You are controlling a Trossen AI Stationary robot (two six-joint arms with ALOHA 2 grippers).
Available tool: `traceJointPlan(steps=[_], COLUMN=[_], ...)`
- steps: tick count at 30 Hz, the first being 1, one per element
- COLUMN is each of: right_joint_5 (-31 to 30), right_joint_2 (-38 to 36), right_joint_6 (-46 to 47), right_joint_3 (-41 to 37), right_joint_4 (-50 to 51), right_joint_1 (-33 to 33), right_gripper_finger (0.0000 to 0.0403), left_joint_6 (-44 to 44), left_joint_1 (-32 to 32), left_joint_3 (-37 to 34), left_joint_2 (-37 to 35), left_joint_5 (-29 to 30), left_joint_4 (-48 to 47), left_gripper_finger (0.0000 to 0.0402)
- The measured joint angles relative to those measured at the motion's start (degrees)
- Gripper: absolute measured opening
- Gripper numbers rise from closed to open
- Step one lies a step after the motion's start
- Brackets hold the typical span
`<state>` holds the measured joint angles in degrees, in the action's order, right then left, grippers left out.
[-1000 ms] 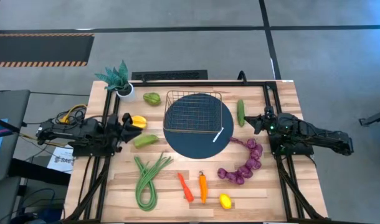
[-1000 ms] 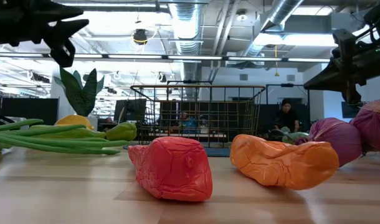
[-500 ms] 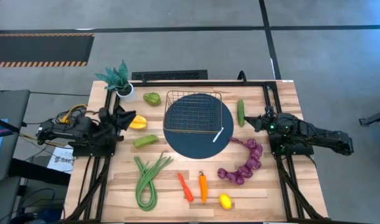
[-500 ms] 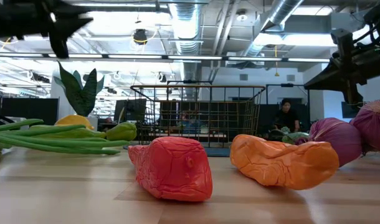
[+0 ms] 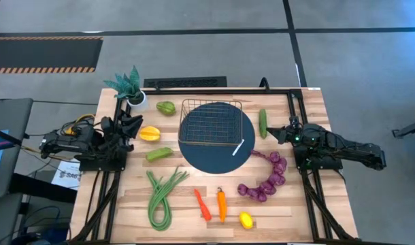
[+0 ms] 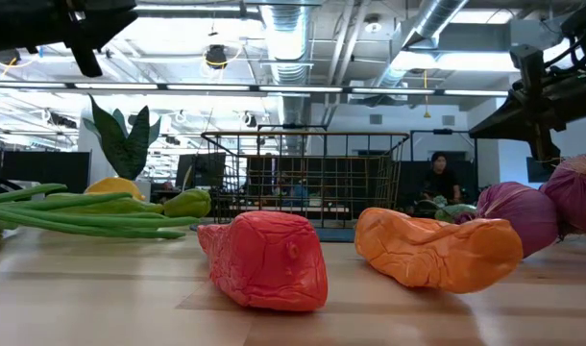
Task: Build produce basket
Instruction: Put the yellow starfruit into the wire basket
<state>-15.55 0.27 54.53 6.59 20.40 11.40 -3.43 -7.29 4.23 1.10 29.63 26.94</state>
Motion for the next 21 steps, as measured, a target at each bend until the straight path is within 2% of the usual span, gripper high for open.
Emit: traceJointPlan(steps=[8, 12, 14, 21], right_joint_5=[0.0, 0.0, -0.2, -1.1], right_joint_2=[0.0, 0.0, 0.0, 0.0], right_joint_6=[-5.3, -6.5, -6.5, -6.6], right_joint_3=[0.0, 0.0, 0.0, 0.0], right_joint_4=[-5.3, -7.2, -7.1, -7.1], right_joint_1=[0.0, 0.0, 0.0, 0.0], right_gripper_finger=[0.0026, 0.0026, 0.0026, 0.0026], left_joint_6=[-0.7, -0.3, -1.0, -12.5], left_joint_1=[0.0, 0.0, 0.0, 0.0], left_joint_3=[0.0, 0.0, 0.0, 0.0], left_joint_2=[0.0, 0.0, 0.0, 0.0], left_joint_5=[-0.7, 3.9, 4.2, 6.1], left_joint_4=[1.0, 1.0, 1.2, 0.4], left_gripper_finger=[0.0055, 0.0048, 0.0045, 0.0042])
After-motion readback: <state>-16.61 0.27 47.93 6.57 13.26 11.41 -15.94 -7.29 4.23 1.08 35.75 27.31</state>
